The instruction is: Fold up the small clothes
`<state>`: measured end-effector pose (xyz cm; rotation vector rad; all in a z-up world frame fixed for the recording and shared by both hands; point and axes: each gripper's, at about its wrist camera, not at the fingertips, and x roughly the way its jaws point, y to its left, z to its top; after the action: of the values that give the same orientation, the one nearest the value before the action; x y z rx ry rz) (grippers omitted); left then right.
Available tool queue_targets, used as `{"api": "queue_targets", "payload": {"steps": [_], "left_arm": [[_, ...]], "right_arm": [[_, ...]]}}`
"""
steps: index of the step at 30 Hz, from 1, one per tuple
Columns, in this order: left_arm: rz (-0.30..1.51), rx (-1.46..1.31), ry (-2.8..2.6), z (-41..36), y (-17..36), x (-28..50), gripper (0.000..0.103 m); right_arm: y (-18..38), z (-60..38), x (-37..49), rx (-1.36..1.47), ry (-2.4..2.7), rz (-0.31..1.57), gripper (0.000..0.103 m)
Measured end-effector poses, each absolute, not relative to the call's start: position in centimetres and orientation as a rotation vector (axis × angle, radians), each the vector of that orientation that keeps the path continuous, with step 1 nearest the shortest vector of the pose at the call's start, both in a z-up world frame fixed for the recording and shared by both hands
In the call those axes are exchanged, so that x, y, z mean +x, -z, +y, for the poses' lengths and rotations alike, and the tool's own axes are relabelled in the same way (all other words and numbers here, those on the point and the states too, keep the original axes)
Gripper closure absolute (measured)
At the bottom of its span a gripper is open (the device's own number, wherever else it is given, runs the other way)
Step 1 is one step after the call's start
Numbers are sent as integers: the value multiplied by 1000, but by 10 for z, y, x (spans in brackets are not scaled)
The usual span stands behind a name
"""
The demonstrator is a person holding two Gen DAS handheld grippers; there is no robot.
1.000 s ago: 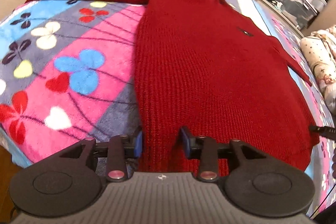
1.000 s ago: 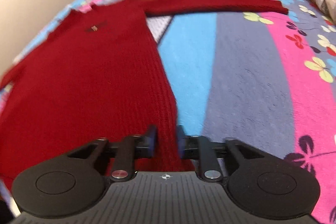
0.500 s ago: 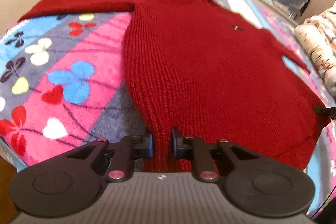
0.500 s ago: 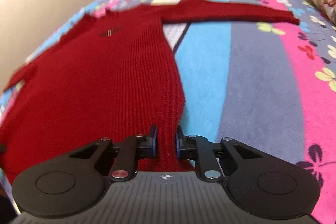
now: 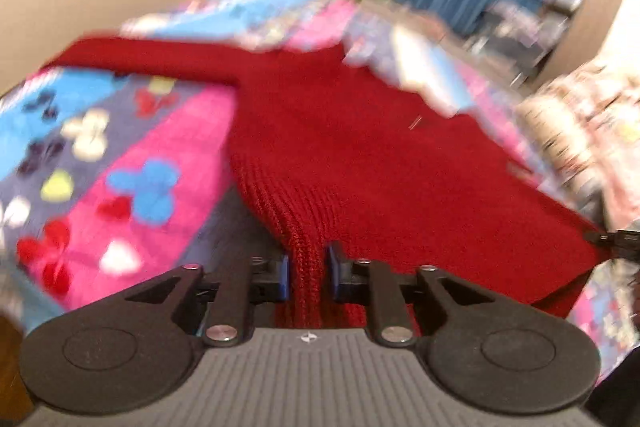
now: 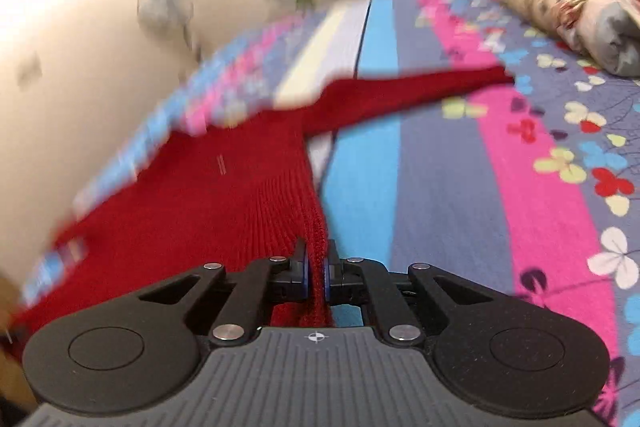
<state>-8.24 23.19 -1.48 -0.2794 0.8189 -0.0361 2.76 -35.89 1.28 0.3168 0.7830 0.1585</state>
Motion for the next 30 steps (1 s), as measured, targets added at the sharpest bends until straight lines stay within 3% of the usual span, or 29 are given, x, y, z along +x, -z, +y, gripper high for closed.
{"api": "queue_targets", "payload": {"steps": [3,5,7,8,9,11,14,18,21,24,30], "left_arm": [[815,-165,-54,225,18,-75,78],[771,-121,-35,215,11,-75,75],[784,-100,0,206,15,-71,74],[817,-91,20,201,22,-66,73],[863,-85,36,197,30,-61,69],[983,-56,39,191,52,-51,52],[1013,48,16,182,64,-49,49],[956,36,-4,183,56,-52,44],[1027,18,3,186,68,-46,43],[987,52,-3,179,62,-54,40],[827,-12,-70,184,33,-62,20]], "right_arm": [[13,-346,41,186,-1,898,90],[12,-342,43,149,23,858,90],[6,-337,44,191,-56,804,81],[5,-334,43,212,-98,791,70],[8,-331,46,224,-126,797,63],[23,-322,53,195,-146,875,60],[59,-310,67,107,-124,1081,60],[47,-310,62,116,-147,991,55],[61,-310,62,88,-128,1049,53],[55,-302,57,63,-128,1029,53],[25,-300,49,112,-148,851,53]]}}
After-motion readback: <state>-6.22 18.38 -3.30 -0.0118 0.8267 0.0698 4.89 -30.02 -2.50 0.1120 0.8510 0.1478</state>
